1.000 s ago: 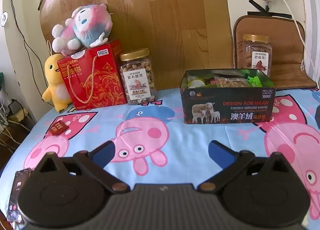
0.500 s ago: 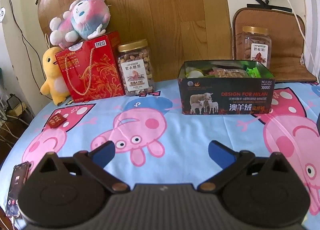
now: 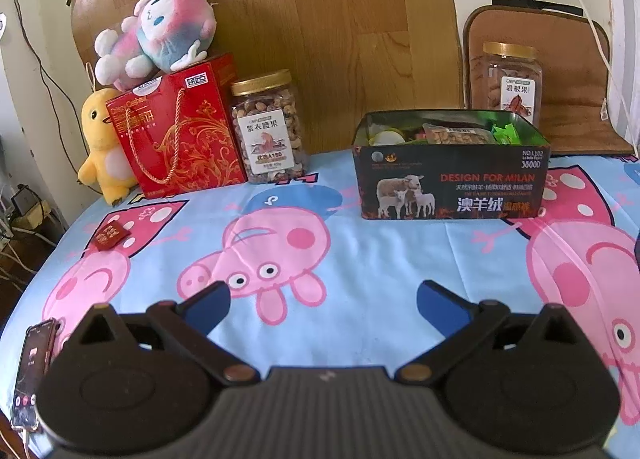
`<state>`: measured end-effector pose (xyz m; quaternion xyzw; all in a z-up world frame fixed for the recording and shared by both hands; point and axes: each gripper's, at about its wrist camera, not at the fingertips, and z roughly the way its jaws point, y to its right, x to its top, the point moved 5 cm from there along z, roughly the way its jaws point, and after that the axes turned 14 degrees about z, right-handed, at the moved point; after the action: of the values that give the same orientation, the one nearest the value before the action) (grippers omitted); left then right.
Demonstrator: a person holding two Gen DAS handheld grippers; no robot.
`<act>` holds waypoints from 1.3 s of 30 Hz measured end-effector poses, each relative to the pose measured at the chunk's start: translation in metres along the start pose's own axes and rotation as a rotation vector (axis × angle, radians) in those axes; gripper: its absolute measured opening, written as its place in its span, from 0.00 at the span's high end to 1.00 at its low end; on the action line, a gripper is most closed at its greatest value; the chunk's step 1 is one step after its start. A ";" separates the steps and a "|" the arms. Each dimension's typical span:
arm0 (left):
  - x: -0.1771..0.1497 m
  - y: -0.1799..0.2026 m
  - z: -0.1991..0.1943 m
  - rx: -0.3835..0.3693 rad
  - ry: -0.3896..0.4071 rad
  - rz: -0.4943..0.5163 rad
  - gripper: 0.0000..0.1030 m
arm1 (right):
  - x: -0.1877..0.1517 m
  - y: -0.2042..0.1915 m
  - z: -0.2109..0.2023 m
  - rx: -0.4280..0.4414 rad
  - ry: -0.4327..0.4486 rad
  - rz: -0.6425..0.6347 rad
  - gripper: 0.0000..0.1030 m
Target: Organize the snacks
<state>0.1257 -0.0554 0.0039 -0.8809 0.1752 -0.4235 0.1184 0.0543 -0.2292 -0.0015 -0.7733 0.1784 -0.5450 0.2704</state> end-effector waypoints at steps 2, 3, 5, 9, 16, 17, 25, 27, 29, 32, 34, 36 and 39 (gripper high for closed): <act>0.000 0.001 0.000 -0.003 -0.001 0.003 0.00 | -0.001 -0.001 0.000 0.002 0.000 -0.001 0.00; 0.000 0.001 0.000 -0.004 -0.002 0.005 0.00 | -0.001 -0.001 0.000 0.003 0.000 -0.001 0.00; 0.000 0.002 0.000 -0.007 -0.003 0.006 0.00 | -0.001 -0.002 0.000 0.003 0.000 -0.003 0.00; 0.000 0.003 -0.001 -0.016 -0.006 0.008 0.00 | -0.001 -0.003 -0.001 0.007 -0.003 -0.009 0.00; -0.001 0.005 -0.002 -0.036 -0.008 0.006 0.00 | -0.002 -0.001 -0.001 0.001 -0.005 0.005 0.00; -0.001 0.006 -0.003 -0.038 -0.007 0.007 0.00 | -0.002 -0.001 -0.001 0.001 -0.006 0.005 0.00; -0.002 0.008 -0.005 -0.052 -0.007 0.007 0.00 | -0.004 0.001 -0.001 -0.002 -0.006 0.014 0.00; -0.002 0.009 -0.005 -0.057 -0.007 0.007 0.00 | -0.004 0.001 -0.001 -0.002 -0.006 0.013 0.00; -0.002 0.010 -0.006 -0.061 -0.006 0.007 0.00 | -0.004 0.001 -0.002 -0.002 -0.005 0.015 0.00; -0.002 0.009 -0.006 -0.065 -0.007 0.004 0.00 | -0.004 0.001 -0.002 -0.003 -0.005 0.015 0.00; -0.002 0.009 -0.006 -0.065 -0.007 0.003 0.00 | -0.004 0.002 -0.002 -0.004 -0.005 0.018 0.00; -0.002 0.009 -0.006 -0.066 -0.008 0.004 0.00 | -0.004 0.003 -0.002 -0.004 -0.006 0.018 0.00; -0.003 0.010 -0.006 -0.069 -0.008 0.004 0.00 | -0.004 0.002 -0.002 -0.003 -0.006 0.017 0.00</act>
<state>0.1171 -0.0635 0.0024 -0.8857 0.1910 -0.4136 0.0896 0.0509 -0.2292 -0.0055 -0.7738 0.1851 -0.5402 0.2742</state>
